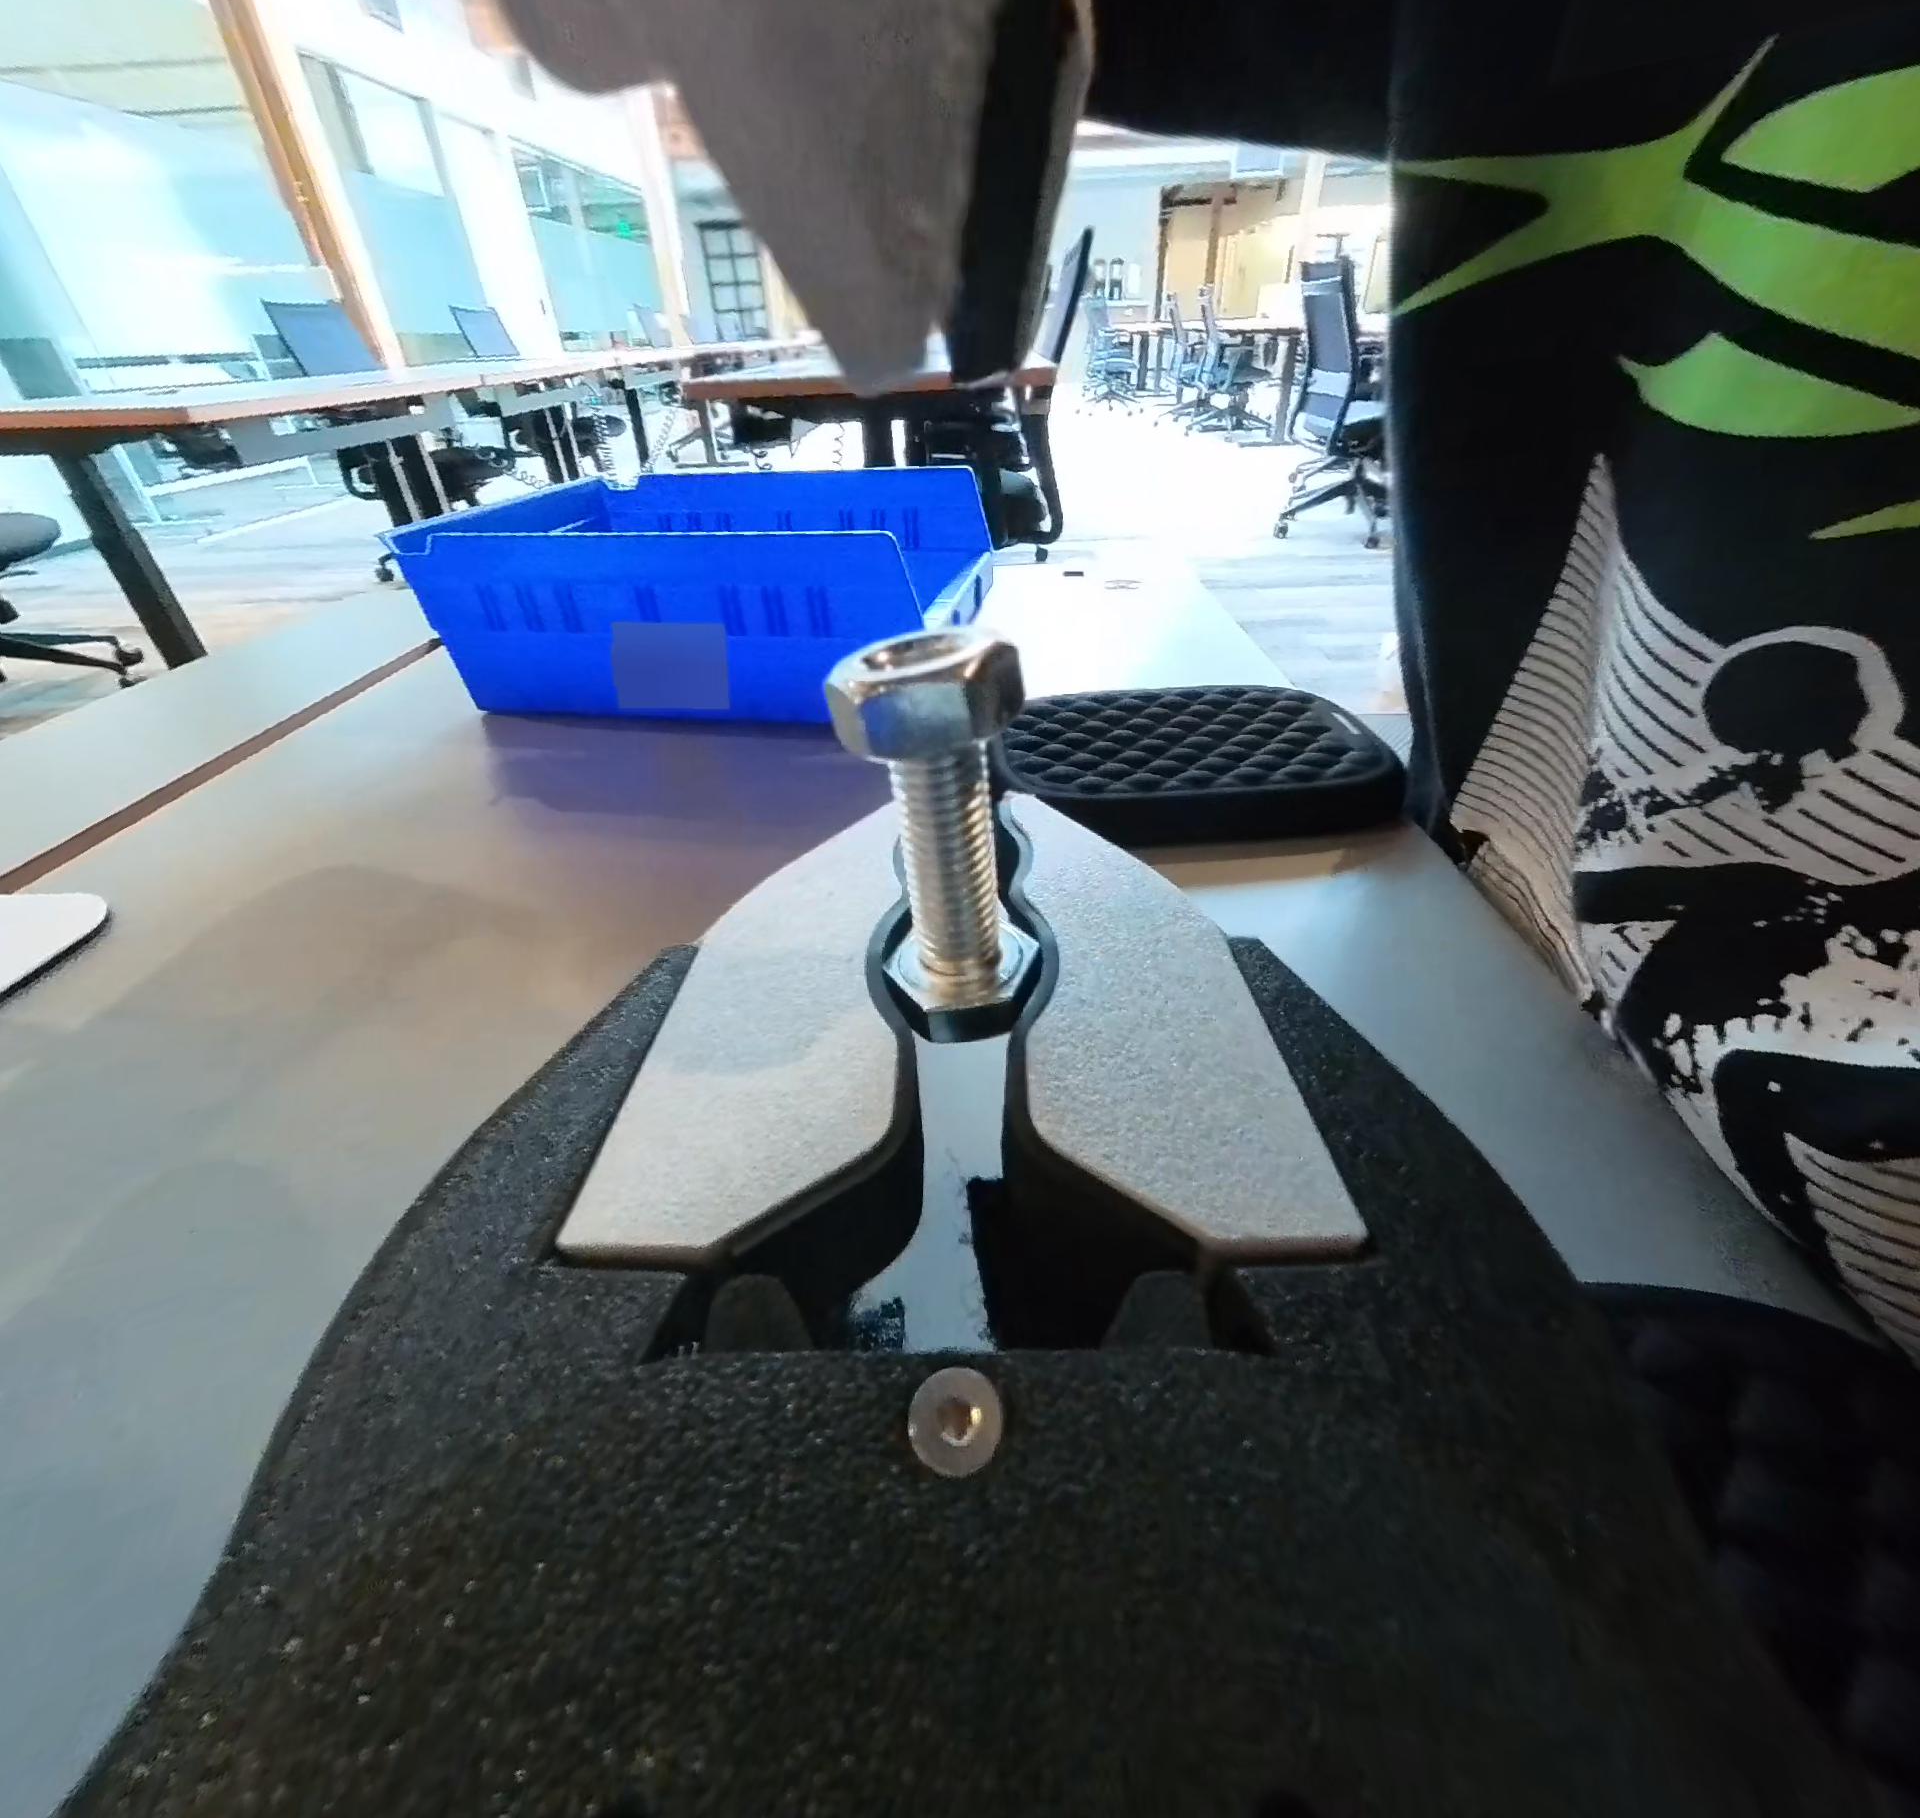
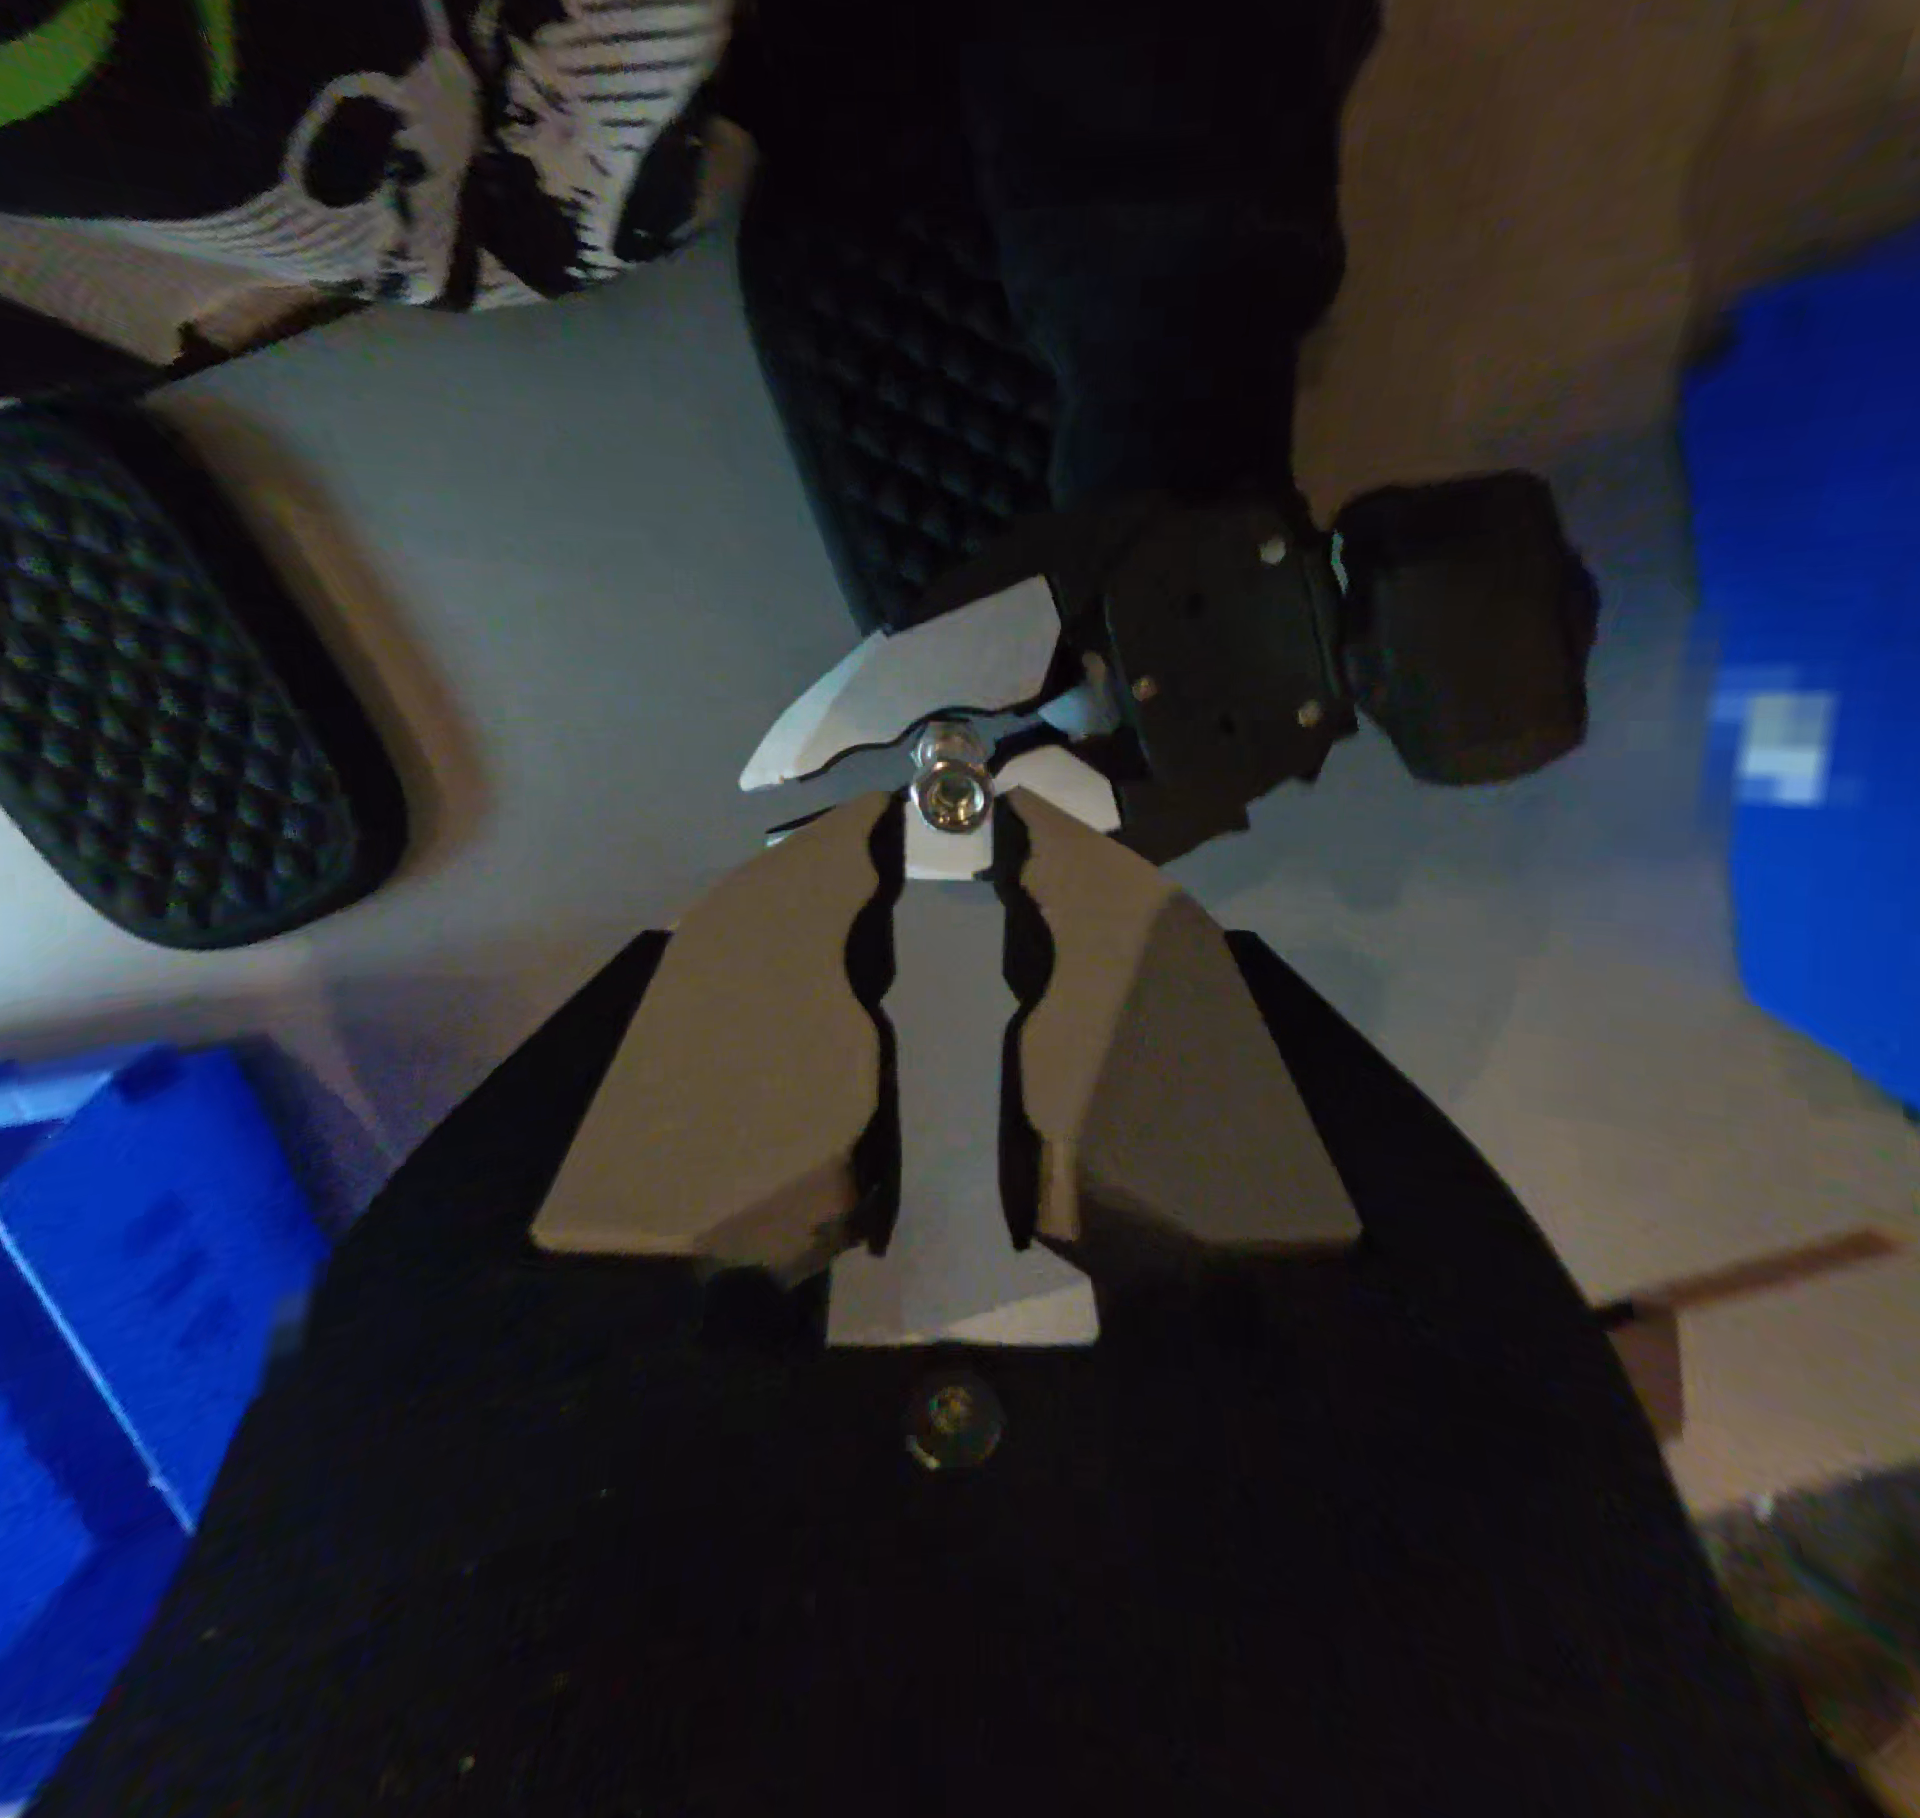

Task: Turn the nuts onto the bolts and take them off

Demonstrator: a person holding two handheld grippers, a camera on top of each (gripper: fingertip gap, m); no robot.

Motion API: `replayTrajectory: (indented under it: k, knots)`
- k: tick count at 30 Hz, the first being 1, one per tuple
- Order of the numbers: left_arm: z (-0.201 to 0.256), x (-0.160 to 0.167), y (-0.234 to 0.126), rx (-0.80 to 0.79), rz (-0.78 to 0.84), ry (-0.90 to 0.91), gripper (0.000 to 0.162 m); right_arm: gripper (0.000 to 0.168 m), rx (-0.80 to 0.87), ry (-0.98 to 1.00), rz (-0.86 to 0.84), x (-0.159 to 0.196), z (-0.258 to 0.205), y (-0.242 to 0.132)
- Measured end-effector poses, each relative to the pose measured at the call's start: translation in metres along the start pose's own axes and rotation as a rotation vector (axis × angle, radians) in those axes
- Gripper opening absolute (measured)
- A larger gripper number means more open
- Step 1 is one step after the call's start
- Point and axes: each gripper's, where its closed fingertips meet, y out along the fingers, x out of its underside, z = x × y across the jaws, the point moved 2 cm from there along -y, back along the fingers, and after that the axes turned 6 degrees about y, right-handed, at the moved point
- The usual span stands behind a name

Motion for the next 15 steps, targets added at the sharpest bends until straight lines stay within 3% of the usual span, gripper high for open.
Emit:
replayTrajectory:
  k: [4, 8, 15]
  knots:
    - [0.001, 0.0, 0.001, 0.017, -0.001, 0.003, 0.011, 0.015, -0.114, -0.075, 0.065, -0.003, 0.001, 0.006]
    - [0.001, 0.0, 0.001, 0.024, -0.002, 0.004, 0.011, 0.023, -0.177, -0.159, -0.007, 0.002, 0.002, 0.016]
    - [-0.001, -0.001, 0.001, 0.021, 0.0, 0.001, 0.011, 0.017, -0.219, -0.185, -0.054, 0.008, 0.001, 0.023]
